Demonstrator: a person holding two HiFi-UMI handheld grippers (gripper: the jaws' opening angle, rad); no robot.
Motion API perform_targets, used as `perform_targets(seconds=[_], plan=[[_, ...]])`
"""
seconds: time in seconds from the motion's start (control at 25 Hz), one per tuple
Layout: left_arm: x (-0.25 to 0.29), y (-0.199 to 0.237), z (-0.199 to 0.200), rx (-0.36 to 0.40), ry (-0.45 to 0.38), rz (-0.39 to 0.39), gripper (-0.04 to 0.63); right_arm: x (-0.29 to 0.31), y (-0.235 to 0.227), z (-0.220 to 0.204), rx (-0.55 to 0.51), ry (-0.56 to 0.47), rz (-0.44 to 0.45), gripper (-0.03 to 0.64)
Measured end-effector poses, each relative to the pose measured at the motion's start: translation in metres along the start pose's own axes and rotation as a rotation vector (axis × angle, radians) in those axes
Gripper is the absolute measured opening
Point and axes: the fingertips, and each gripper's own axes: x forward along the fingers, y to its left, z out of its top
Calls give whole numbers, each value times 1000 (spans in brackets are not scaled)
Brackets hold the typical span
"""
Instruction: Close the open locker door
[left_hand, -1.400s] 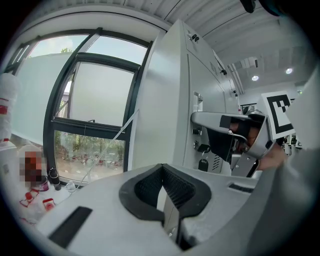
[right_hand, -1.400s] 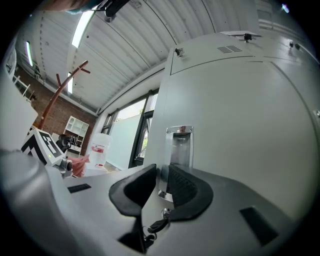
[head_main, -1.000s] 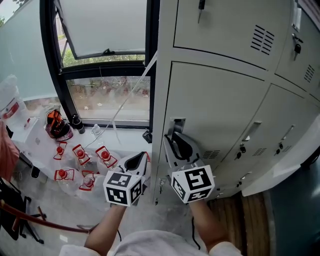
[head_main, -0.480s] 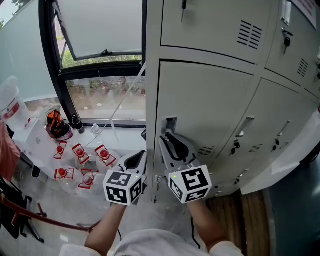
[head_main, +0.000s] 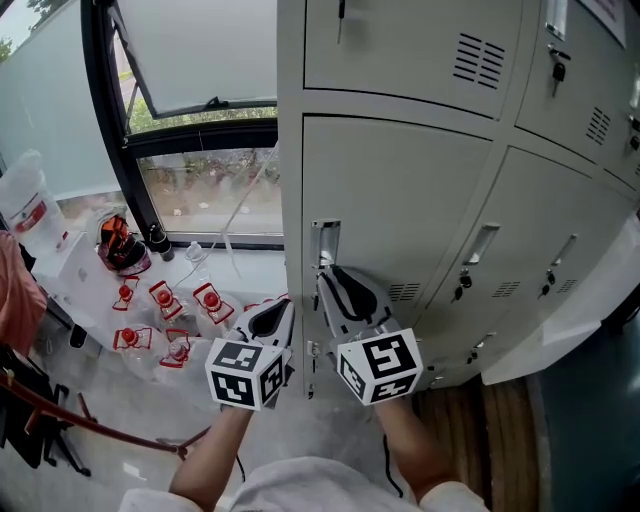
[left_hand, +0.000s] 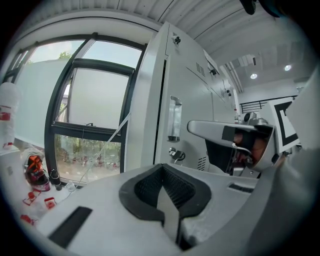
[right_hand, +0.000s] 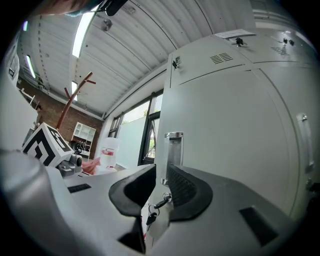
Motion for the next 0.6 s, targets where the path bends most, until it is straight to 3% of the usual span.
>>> perform_targets(seconds=[0.6], plan=[[-2,-66,-3,1,15,-12,6,-66,-26,-7,26,52,-29,55]])
